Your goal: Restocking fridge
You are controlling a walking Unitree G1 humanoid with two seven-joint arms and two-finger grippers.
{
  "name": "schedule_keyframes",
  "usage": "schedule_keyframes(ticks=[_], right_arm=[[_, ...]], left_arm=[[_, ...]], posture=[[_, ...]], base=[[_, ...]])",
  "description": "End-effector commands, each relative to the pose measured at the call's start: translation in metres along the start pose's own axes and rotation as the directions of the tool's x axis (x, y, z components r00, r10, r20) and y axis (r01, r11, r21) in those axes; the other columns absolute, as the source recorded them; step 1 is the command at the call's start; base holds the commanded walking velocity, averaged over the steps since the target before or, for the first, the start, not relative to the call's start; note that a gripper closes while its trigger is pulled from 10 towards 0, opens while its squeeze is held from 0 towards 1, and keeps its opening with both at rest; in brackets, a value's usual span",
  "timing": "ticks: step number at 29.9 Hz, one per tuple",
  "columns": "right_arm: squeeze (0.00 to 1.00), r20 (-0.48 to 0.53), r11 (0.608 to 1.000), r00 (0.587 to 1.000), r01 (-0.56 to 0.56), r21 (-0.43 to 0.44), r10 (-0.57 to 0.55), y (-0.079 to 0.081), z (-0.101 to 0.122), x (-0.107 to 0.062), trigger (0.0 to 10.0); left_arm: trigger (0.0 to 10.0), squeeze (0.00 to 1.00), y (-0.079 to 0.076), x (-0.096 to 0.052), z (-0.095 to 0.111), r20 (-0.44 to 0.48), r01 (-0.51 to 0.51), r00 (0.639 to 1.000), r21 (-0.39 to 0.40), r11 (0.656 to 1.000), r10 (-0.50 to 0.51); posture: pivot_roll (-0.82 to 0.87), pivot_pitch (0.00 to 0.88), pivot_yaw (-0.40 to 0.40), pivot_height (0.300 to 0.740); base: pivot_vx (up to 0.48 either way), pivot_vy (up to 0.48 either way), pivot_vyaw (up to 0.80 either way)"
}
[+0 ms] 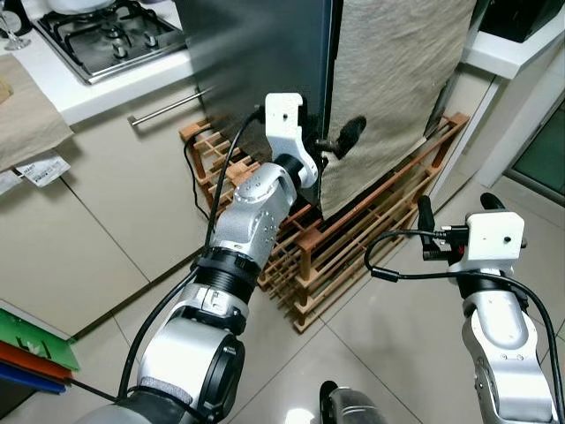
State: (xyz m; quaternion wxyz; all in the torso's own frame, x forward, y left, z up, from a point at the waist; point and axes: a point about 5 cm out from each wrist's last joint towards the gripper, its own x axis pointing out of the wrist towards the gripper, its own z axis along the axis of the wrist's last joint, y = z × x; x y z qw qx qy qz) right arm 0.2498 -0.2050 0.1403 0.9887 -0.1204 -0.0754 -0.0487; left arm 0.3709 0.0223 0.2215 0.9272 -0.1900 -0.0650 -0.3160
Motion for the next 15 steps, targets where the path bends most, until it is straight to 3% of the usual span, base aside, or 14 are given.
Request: schedule_keyframes(ticks=[1, 5, 11, 15], right_arm=[[0.00, 0.003, 1.000, 1.000, 0.001, -0.008, -0.001, -0.001, 0.000, -0.002, 10.0], [0.00, 0.004, 1.000, 1.000, -0.004, -0.007, 0.004, 0.000, 0.000, -0.001, 10.0], [0.00, 0.009, 1.000, 1.000, 0.001, -0.008, -0.001, -0.001, 0.002, 0.000, 10.0], [0.00, 0.008, 1.000, 1.000, 0.003, -0.008, -0.003, -0.001, 0.002, -0.002, 10.0]], left_arm=[[10.0, 0.00, -0.019, 0.004, -0.010, 0.010, 0.039, 0.999, -0.075, 0.996, -0.038], [10.0, 0.00, -0.028, 0.006, -0.009, 0.033, 0.119, 0.993, -0.121, 0.986, -0.116], [10.0, 0.00, -0.041, 0.012, -0.011, 0.006, 0.204, 0.979, -0.091, 0.975, -0.205], [10.0, 0.00, -0.034, 0.019, -0.017, -0.036, 0.125, 0.991, -0.043, 0.991, -0.127]], posture=[[-0.29, 0.105, 0.065, 0.740], [-0.29, 0.106, 0.066, 0.740], [-0.29, 0.110, 0.071, 0.740], [-0.30, 0.116, 0.074, 0.740]], base=[[0.000, 0.000, 0.00], [0.000, 0.000, 0.00], [0.000, 0.000, 0.00], [0.000, 0.000, 0.00]])
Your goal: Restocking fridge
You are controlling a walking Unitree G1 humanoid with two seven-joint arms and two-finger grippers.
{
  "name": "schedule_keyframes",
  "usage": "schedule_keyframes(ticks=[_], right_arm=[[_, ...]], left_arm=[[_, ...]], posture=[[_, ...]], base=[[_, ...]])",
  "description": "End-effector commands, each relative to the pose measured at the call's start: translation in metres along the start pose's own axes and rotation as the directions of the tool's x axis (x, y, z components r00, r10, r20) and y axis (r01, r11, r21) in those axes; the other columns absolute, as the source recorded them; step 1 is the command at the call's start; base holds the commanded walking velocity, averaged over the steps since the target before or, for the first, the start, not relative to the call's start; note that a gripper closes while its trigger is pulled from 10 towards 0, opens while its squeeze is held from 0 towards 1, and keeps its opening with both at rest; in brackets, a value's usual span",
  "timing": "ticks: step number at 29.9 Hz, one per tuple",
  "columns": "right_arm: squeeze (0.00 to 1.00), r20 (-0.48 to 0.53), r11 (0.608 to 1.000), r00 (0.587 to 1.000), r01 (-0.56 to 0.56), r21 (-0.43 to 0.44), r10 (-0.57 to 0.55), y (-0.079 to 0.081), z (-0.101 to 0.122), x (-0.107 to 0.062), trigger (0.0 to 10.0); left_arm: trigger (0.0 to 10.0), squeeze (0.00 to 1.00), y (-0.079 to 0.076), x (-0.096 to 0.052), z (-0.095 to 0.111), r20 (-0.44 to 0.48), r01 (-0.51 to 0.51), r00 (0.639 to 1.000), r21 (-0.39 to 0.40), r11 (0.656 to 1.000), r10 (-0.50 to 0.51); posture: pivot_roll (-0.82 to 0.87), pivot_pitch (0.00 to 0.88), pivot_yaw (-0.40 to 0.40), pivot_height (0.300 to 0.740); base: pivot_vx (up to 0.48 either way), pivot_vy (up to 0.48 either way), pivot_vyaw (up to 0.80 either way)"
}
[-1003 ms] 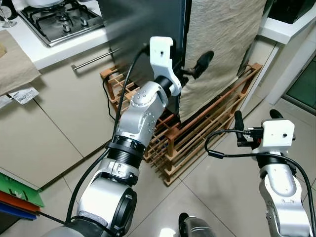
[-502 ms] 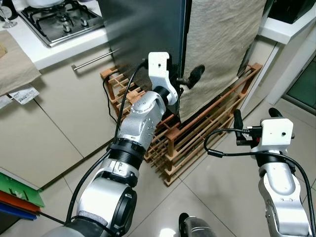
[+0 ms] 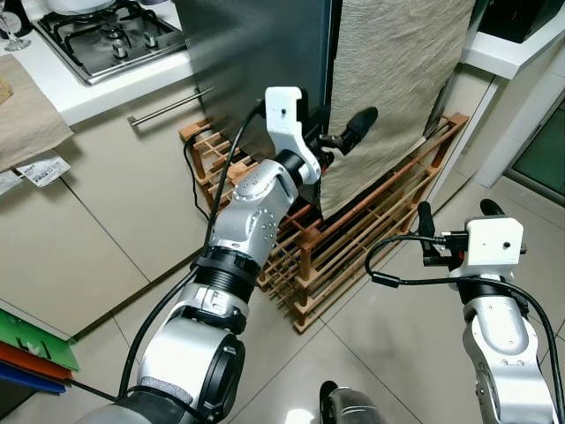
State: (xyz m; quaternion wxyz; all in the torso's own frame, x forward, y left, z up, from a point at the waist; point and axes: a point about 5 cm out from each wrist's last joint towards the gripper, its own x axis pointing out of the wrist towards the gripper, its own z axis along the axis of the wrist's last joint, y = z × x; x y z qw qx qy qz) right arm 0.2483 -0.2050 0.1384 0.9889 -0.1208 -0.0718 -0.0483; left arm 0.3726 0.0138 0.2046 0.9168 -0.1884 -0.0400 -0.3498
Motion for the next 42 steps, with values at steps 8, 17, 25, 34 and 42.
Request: schedule_keyframes(ticks=[8, 17, 25, 34, 42], right_arm=[[0.00, 0.012, 1.000, 1.000, 0.013, -0.012, -0.013, -0.003, 0.004, -0.004, 10.0], [0.00, 0.009, 1.000, 1.000, 0.014, -0.017, -0.014, -0.004, 0.004, -0.006, 10.0], [0.00, 0.009, 0.999, 1.000, 0.023, -0.024, -0.023, -0.008, 0.006, -0.008, 10.0], [0.00, 0.005, 0.999, 1.000, 0.024, -0.023, -0.024, -0.008, 0.006, -0.009, 10.0], [0.00, 0.002, 0.999, 0.999, 0.036, -0.020, -0.036, -0.007, 0.005, -0.011, 10.0]], left_arm=[[10.0, 0.00, -0.025, 0.025, 0.003, 0.017, -0.037, 0.999, -0.011, 0.999, 0.037], [10.0, 0.00, -0.046, 0.032, 0.003, 0.050, 0.106, 0.994, -0.111, 0.988, -0.100], [10.0, 0.00, -0.094, 0.034, 0.013, 0.127, 0.481, 0.875, -0.104, 0.871, -0.468], [10.0, 0.00, -0.127, 0.027, 0.003, 0.112, 0.661, 0.750, -0.106, 0.743, -0.652], [10.0, 0.00, -0.142, 0.025, 0.002, 0.128, 0.706, 0.708, -0.158, 0.690, -0.695]], posture=[[-0.31, 0.129, 0.076, 0.740], [-0.32, 0.140, 0.075, 0.740], [-0.32, 0.154, 0.073, 0.740], [-0.33, 0.162, 0.078, 0.740], [-0.34, 0.160, 0.094, 0.740]], base=[[0.000, 0.000, 0.00], [0.000, 0.000, 0.00], [0.000, 0.000, 0.00], [0.000, 0.000, 0.00], [0.000, 0.000, 0.00]])
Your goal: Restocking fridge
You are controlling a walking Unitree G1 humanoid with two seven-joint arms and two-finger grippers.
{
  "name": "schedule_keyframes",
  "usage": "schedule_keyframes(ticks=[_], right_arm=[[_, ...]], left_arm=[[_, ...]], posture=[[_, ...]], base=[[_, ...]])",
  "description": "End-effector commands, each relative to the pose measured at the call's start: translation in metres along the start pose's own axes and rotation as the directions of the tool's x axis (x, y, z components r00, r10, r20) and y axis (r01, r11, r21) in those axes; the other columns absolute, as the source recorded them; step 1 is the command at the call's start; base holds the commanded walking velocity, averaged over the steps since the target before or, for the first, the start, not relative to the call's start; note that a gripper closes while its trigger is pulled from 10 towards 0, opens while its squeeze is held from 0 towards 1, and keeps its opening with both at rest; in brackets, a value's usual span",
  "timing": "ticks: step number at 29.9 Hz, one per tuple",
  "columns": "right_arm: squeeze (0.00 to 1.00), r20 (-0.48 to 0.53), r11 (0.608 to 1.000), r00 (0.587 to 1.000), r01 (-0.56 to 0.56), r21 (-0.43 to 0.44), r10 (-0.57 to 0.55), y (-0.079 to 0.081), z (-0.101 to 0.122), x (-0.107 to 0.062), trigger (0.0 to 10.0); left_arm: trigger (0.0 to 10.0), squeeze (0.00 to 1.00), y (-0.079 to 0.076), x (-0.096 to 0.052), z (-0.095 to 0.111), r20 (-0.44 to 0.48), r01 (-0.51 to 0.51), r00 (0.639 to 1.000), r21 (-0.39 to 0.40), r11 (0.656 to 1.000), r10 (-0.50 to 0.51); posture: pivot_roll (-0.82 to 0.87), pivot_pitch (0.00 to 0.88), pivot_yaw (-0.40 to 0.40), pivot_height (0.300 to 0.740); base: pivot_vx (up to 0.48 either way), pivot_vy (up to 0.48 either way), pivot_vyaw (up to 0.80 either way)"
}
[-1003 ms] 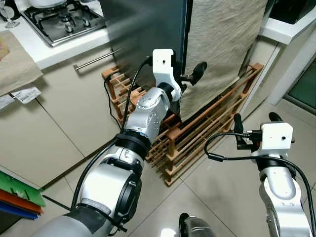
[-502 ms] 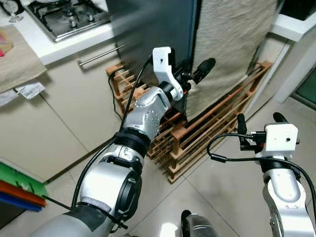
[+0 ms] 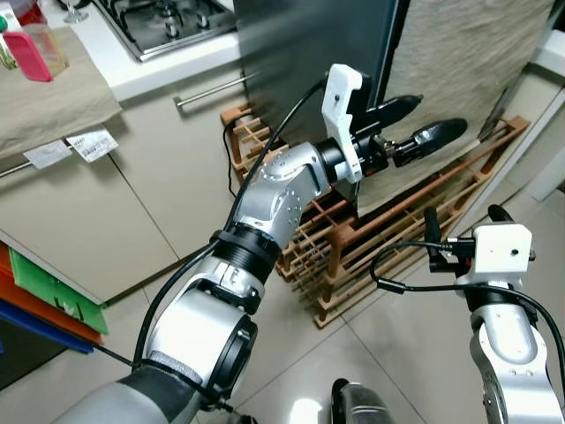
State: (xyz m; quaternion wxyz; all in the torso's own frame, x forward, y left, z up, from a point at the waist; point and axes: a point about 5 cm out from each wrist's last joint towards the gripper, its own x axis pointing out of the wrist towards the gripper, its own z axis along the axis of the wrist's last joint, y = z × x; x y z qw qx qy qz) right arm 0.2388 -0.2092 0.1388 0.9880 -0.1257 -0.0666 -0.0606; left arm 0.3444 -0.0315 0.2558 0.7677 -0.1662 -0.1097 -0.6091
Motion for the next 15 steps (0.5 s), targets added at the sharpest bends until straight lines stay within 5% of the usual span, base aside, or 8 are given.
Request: schedule_keyframes(ticks=[1, 3, 4, 6, 8, 9, 12, 15], right_arm=[[0.00, 0.020, 1.000, 1.000, 0.021, -0.005, -0.021, -0.002, 0.006, -0.002, 10.0], [0.00, 0.024, 1.000, 0.999, 0.027, -0.003, -0.027, -0.001, 0.007, -0.002, 10.0], [0.00, 0.065, 0.998, 0.996, 0.055, -0.007, -0.055, -0.005, 0.016, -0.002, 10.0], [0.00, 0.082, 0.998, 0.995, 0.066, -0.010, -0.065, -0.006, 0.019, -0.002, 10.0], [0.00, 0.106, 0.997, 0.991, 0.078, -0.012, -0.076, -0.007, 0.023, -0.004, 10.0], [0.00, 0.106, 0.997, 0.991, 0.078, -0.012, -0.076, -0.007, 0.023, -0.004, 10.0], [0.00, 0.108, 0.998, 0.992, 0.070, -0.005, -0.069, -0.005, 0.021, -0.005, 10.0], [0.00, 0.110, 0.998, 0.992, 0.066, -0.003, -0.065, -0.004, 0.021, -0.004, 10.0]], left_arm=[[10.0, 0.00, -0.057, 0.048, -0.026, 0.119, 0.142, 0.985, -0.184, 0.973, -0.122], [10.0, 0.00, -0.055, 0.045, -0.025, 0.125, 0.121, 0.987, -0.186, 0.975, -0.099], [10.0, 0.00, -0.038, 0.027, -0.020, 0.138, -0.031, 0.989, -0.163, 0.986, 0.054], [10.0, 0.00, -0.030, 0.017, -0.017, 0.148, -0.105, 0.981, -0.153, 0.983, 0.128], [10.0, 0.00, -0.012, -0.020, -0.015, 0.148, -0.309, 0.934, -0.120, 0.943, 0.325], [10.0, 0.00, -0.012, -0.020, -0.015, 0.148, -0.309, 0.934, -0.120, 0.943, 0.325], [10.0, 0.00, -0.002, -0.057, -0.019, 0.123, -0.464, 0.875, -0.059, 0.884, 0.468], [10.0, 0.00, -0.001, -0.066, -0.019, 0.118, -0.500, 0.858, -0.038, 0.865, 0.500]], posture=[[-0.34, 0.160, 0.098, 0.740], [-0.34, 0.161, 0.099, 0.740], [-0.33, 0.163, 0.100, 0.740], [-0.33, 0.163, 0.100, 0.740], [-0.31, 0.162, 0.094, 0.740], [-0.31, 0.162, 0.094, 0.740], [-0.29, 0.153, 0.089, 0.740], [-0.29, 0.151, 0.088, 0.740]], base=[[0.000, 0.000, 0.00], [0.000, 0.000, 0.00], [0.000, 0.000, 0.00], [0.000, 0.000, 0.00], [0.000, 0.000, 0.00], [0.000, 0.000, 0.00], [0.000, 0.000, 0.00], [0.000, 0.000, 0.00]])
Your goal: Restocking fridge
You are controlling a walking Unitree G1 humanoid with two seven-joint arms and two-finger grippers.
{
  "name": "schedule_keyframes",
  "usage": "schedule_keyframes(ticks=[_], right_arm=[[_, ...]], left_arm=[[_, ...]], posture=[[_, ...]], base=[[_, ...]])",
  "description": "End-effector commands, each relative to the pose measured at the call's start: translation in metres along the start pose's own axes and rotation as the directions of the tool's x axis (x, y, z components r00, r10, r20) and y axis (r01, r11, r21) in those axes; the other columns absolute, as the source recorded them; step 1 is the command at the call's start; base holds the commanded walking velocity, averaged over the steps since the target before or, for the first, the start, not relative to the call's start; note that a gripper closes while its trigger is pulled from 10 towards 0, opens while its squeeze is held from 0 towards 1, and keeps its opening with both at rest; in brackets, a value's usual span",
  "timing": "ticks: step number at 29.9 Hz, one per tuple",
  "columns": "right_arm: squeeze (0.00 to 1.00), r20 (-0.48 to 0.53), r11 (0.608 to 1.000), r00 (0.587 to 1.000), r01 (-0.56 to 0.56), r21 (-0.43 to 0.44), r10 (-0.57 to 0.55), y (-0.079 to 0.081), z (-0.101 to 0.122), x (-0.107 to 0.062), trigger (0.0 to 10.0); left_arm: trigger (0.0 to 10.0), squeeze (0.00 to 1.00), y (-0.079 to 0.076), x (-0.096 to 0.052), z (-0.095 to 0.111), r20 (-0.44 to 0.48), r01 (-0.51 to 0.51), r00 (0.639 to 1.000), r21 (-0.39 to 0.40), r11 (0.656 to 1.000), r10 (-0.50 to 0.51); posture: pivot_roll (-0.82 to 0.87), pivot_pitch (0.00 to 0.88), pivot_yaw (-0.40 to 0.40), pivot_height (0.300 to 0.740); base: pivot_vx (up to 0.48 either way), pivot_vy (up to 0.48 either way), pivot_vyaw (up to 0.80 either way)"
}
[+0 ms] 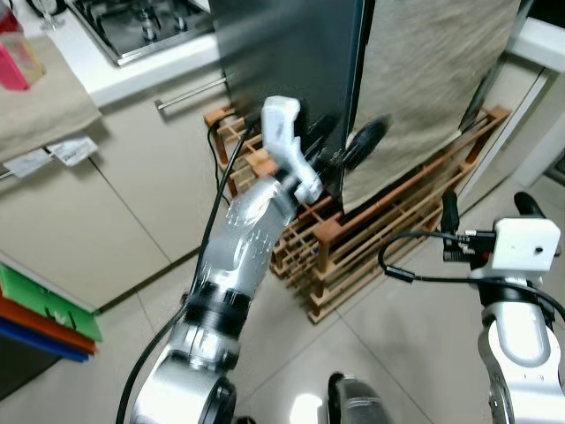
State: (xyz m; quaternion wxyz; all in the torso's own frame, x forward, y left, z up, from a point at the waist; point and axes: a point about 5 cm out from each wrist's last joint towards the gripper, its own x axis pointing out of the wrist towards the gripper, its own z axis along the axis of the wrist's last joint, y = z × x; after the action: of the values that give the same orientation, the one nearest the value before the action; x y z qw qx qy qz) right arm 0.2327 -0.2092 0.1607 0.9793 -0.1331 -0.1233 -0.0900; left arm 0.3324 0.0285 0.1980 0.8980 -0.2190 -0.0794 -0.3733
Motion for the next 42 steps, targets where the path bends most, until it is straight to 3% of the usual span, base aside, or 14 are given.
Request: schedule_keyframes(ticks=[1, 6, 16, 21, 25, 26, 30, 31, 33, 35, 37, 39, 42], right_arm=[[0.00, 0.013, 1.000, 1.000, -0.008, 0.009, 0.008, 0.003, 0.001, 0.000, 10.0], [0.00, 0.072, 1.000, 0.997, -0.020, 0.000, 0.019, 0.003, 0.010, 0.018, 10.0], [0.00, 0.078, 0.999, 0.996, -0.053, -0.007, 0.054, 0.005, 0.009, 0.032, 10.0], [0.00, 0.079, 0.997, 0.994, -0.080, -0.004, 0.080, 0.009, 0.009, 0.036, 10.0], [0.00, 0.106, 0.999, 0.994, -0.042, 0.015, 0.041, 0.007, 0.014, 0.035, 10.0], [0.00, 0.155, 1.000, 0.988, -0.009, 0.000, 0.009, 0.003, 0.023, 0.026, 10.0], [0.00, 0.258, 0.998, 0.966, 0.019, -0.054, -0.005, 0.002, 0.048, -0.005, 10.0], [0.00, 0.258, 0.998, 0.966, 0.019, -0.054, -0.005, 0.002, 0.048, -0.005, 10.0], [0.00, 0.329, 0.993, 0.941, 0.101, -0.054, -0.078, -0.007, 0.070, -0.008, 10.0], [0.00, 0.360, 0.988, 0.923, 0.155, -0.029, -0.134, -0.012, 0.079, 0.002, 10.0], [0.00, 0.362, 0.987, 0.922, 0.159, -0.027, -0.139, -0.012, 0.080, 0.003, 10.0], [0.00, 0.303, 0.984, 0.938, 0.177, 0.000, -0.168, -0.011, 0.063, 0.006, 10.0], [0.00, 0.218, 0.979, 0.956, 0.202, -0.003, -0.197, -0.013, 0.043, 0.005, 10.0]], left_arm=[[10.0, 0.00, -0.007, -0.002, 0.009, 0.047, -0.024, 0.999, 0.017, 1.000, 0.023], [10.0, 0.00, 0.017, -0.027, 0.012, 0.041, -0.168, 0.985, 0.084, 0.982, 0.165], [10.0, 0.00, 0.021, -0.017, 0.013, 0.039, -0.241, 0.971, 0.114, 0.964, 0.238], [10.0, 0.00, 0.023, -0.017, 0.012, 0.036, -0.304, 0.953, 0.149, 0.941, 0.302], [10.0, 0.00, 0.026, -0.031, 0.013, 0.075, -0.342, 0.940, 0.146, 0.928, 0.334], [10.0, 0.00, 0.024, -0.045, 0.021, 0.126, -0.338, 0.940, 0.208, 0.918, 0.317], [10.0, 0.00, 0.018, -0.077, 0.049, 0.260, -0.382, 0.916, 0.336, 0.861, 0.306], [10.0, 0.00, 0.018, -0.077, 0.049, 0.260, -0.382, 0.916, 0.336, 0.861, 0.306], [10.0, 0.00, 0.006, -0.074, 0.064, 0.301, -0.405, 0.904, 0.368, 0.837, 0.305], [10.0, 0.00, -0.009, -0.051, 0.064, 0.270, -0.328, 0.935, 0.406, 0.853, 0.231], [10.0, 0.00, -0.012, -0.049, 0.064, 0.269, -0.314, 0.939, 0.409, 0.857, 0.216], [10.0, 0.00, -0.010, -0.036, 0.051, 0.180, -0.226, 0.968, 0.331, 0.916, 0.174], [10.0, 0.00, -0.011, -0.031, 0.050, 0.170, -0.183, 0.976, 0.309, 0.933, 0.135]], posture=[[-0.28, 0.145, 0.085, 0.740], [-0.25, 0.110, 0.068, 0.740], [-0.24, 0.089, 0.049, 0.740], [-0.25, 0.087, 0.036, 0.740], [-0.24, 0.101, 0.026, 0.740], [-0.23, 0.112, 0.028, 0.740], [-0.23, 0.130, 0.035, 0.740], [-0.23, 0.130, 0.035, 0.740], [-0.23, 0.122, 0.053, 0.740], [-0.24, 0.114, 0.063, 0.740], [-0.24, 0.114, 0.063, 0.740], [-0.26, 0.089, 0.097, 0.740], [-0.27, 0.078, 0.115, 0.740]], base=[[0.000, 0.000, 0.00], [0.000, 0.000, 0.00], [0.000, 0.259, -0.62], [0.000, 0.000, 0.00], [0.000, 0.000, 0.00], [0.000, 0.000, 0.00], [0.000, 0.000, 0.00], [0.000, 0.000, 0.00], [0.000, 0.000, 0.00], [0.000, 0.000, 0.00], [0.000, 0.000, 0.00], [0.000, 0.000, 0.00], [0.000, 0.000, -0.14]])
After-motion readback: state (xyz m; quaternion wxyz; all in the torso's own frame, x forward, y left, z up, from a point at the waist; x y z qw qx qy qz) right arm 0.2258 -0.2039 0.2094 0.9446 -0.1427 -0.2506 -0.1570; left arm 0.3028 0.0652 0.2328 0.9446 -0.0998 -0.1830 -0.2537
